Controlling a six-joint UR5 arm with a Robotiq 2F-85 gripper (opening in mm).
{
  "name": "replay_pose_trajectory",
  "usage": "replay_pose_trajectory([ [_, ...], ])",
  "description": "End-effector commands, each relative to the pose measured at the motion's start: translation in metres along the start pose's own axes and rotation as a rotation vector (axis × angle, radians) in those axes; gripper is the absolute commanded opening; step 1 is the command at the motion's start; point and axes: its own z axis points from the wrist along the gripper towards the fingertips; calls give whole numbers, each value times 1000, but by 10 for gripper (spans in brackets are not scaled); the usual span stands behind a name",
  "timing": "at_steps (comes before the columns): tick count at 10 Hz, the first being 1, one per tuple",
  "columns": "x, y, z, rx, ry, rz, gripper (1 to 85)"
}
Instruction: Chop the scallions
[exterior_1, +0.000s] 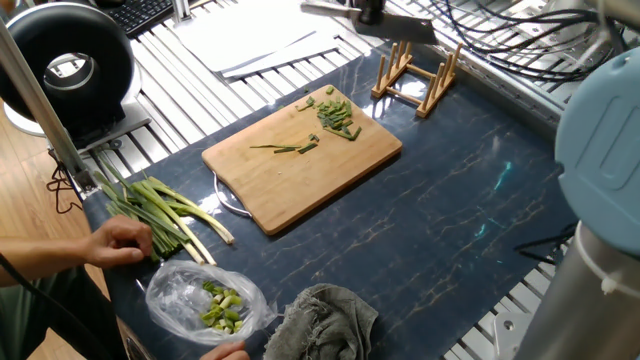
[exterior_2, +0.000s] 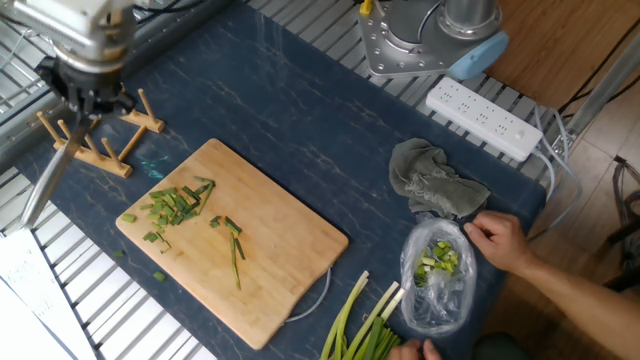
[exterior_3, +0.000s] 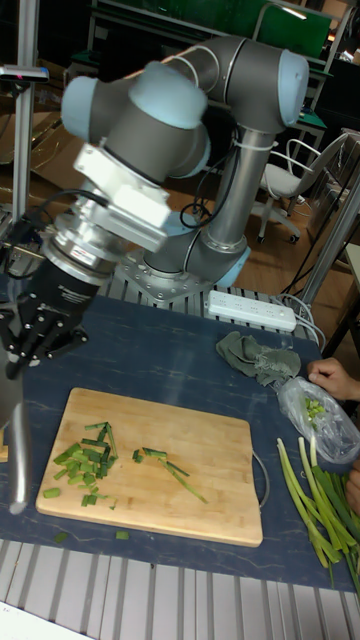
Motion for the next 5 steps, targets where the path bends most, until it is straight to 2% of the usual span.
replay_pose_trajectory([
  [1,36,6,16,-78,11,54,13],
  [3,47,9,25,-99,2,47,13],
  [4,47,11,27,-109,-12,37,13],
  [5,47,9,30,-102,-28,22,13],
])
